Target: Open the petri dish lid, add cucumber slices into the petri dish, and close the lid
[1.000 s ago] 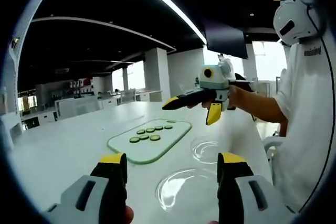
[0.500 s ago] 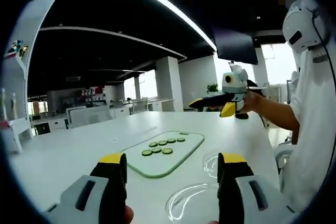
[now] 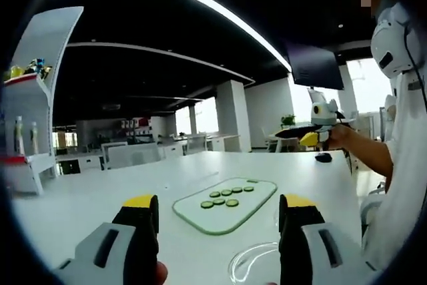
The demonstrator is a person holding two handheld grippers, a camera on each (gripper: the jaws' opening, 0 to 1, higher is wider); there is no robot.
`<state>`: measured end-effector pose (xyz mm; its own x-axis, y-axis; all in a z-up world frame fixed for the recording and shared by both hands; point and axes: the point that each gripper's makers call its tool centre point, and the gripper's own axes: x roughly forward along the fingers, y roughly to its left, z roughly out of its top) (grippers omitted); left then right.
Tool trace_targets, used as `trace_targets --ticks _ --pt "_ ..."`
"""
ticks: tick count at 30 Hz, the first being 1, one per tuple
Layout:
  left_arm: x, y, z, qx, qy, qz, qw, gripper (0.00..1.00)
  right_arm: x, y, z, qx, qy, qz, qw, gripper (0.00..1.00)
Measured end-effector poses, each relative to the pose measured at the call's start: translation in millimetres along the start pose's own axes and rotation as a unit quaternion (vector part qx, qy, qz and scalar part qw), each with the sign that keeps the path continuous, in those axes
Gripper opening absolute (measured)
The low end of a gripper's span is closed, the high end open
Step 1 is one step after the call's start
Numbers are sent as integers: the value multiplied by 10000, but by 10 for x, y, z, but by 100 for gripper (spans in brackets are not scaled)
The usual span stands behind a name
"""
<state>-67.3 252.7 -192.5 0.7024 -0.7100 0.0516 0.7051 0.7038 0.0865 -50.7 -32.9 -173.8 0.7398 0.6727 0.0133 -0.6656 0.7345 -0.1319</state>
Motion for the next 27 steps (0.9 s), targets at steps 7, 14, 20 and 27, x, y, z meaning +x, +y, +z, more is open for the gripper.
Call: trace_targets --ticks 7,14,20,27 --pt "-70 114 62 -67 -91 250 9996 73 -298 -186 -59 -22 73 -351 9994 73" --pt "-145 272 67 89 -88 710 9974 73 -548 -362 -133 79 157 -666 9976 72" --pt "-197 338 53 160 -80 966 9952 73 -724 -503 -154 93 192 -937 9954 72" --pt "-268 444 47 207 -110 1379 9902 74 -1007 -723 -135 263 29 -1492 9885 72"
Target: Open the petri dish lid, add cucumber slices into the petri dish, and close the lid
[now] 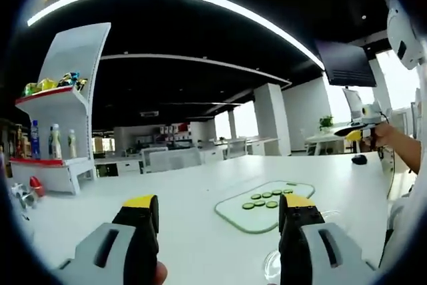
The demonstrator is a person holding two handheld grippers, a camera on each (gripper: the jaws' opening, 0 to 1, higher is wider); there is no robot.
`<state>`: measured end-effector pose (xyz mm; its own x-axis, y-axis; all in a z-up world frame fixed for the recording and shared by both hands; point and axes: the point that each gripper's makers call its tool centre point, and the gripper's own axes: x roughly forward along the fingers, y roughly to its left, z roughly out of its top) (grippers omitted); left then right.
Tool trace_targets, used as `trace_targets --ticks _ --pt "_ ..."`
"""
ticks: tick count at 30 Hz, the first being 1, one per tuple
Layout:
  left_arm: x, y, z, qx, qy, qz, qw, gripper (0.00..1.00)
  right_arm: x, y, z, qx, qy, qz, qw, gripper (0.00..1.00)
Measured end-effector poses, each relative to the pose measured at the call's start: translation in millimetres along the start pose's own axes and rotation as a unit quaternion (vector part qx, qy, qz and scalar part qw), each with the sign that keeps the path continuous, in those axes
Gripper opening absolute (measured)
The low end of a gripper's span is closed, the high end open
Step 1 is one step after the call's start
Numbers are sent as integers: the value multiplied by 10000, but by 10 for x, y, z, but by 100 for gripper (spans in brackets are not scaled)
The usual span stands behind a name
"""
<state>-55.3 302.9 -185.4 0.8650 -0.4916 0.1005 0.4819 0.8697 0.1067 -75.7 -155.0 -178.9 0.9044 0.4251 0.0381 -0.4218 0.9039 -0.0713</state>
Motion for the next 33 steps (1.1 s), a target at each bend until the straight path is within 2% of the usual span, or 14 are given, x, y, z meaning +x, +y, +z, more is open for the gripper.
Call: trace_targets --ticks 4,13,18,24,33 --pt "-45 30 -1 -100 -43 128 9999 74 -110 -85 8 38 -59 -203 9998 73" --pt "-136 80 -112 52 135 441 9989 74 -395 -255 14 233 -233 -683 9971 74" --pt "-187 80 -112 -70 78 529 9985 74 -518 -359 -56 167 -190 -965 9950 78" --pt "-239 79 -170 -236 35 692 9973 74 -600 -352 -89 153 -118 -1020 9946 78" --pt "-355 137 -180 -264 32 930 9953 74 -669 -275 -79 139 -109 -1028 9945 78"
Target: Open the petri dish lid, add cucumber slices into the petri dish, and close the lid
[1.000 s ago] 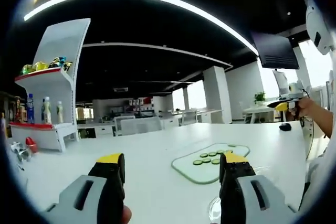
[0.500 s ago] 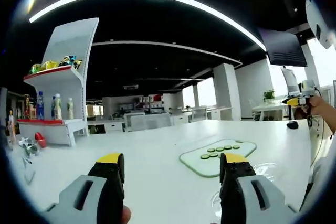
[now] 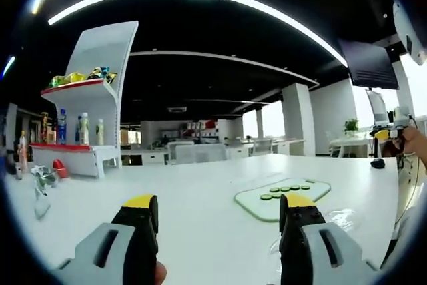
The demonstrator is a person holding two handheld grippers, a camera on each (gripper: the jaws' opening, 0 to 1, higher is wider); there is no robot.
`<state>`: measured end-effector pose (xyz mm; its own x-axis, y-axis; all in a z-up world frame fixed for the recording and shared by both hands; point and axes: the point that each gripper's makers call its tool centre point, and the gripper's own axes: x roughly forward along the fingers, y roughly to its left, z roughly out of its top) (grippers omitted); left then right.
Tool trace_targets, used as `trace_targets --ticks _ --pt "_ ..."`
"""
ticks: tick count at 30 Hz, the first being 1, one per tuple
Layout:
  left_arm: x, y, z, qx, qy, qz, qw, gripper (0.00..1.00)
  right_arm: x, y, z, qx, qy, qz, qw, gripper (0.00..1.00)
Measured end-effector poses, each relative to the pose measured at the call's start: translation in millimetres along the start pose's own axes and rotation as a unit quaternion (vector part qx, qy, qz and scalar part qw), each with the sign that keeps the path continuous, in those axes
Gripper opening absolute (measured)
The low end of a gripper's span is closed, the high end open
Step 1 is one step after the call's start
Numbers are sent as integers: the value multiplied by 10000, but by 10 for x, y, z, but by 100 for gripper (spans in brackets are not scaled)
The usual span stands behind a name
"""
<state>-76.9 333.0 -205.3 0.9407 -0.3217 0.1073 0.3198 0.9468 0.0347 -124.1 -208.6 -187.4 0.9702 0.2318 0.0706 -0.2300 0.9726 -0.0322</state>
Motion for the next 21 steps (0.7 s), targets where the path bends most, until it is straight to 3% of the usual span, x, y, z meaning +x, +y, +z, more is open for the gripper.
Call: trace_targets --ticks 9,21 --pt "-116 -5 -58 -173 12 22 9998 75 -60 45 -107 41 131 -33 9999 78" --pt "-215 -14 -60 -199 19 3 9998 75 -153 71 -103 -3 150 -84 9999 79"
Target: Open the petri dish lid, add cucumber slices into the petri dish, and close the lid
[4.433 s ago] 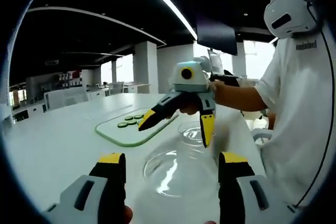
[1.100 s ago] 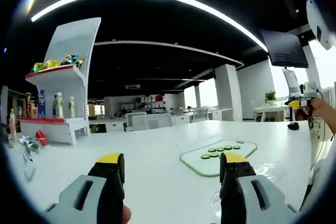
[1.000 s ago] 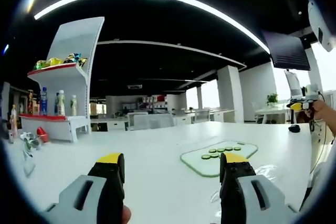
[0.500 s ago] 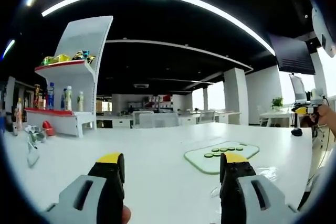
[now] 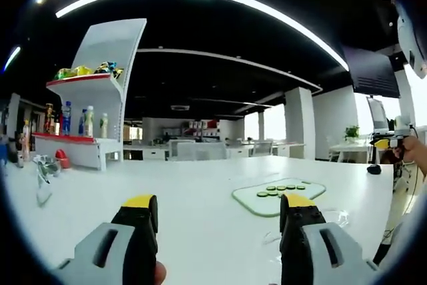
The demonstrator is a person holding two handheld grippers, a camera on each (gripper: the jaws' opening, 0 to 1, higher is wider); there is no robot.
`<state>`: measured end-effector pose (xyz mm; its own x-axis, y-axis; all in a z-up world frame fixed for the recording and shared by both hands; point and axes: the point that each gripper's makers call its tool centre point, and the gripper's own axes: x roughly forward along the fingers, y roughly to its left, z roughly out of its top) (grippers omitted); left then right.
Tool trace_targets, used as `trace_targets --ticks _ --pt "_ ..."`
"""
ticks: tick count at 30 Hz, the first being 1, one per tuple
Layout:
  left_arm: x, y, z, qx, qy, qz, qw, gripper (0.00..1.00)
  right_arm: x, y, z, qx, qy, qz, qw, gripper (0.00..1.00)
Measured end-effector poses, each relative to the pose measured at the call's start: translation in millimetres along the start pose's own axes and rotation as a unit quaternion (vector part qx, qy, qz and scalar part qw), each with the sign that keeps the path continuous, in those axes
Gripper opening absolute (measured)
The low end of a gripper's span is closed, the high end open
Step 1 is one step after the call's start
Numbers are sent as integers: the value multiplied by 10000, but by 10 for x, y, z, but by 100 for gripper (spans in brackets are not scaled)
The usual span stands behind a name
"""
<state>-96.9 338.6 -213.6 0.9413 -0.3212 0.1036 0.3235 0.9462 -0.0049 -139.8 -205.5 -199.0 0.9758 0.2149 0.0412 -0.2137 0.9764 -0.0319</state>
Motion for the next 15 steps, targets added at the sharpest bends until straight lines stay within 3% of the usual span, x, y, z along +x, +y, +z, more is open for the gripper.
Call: trace_targets --ticks 15 --pt "-57 -104 9 111 80 -225 9997 75 -41 -76 136 3 -86 -118 9999 79"
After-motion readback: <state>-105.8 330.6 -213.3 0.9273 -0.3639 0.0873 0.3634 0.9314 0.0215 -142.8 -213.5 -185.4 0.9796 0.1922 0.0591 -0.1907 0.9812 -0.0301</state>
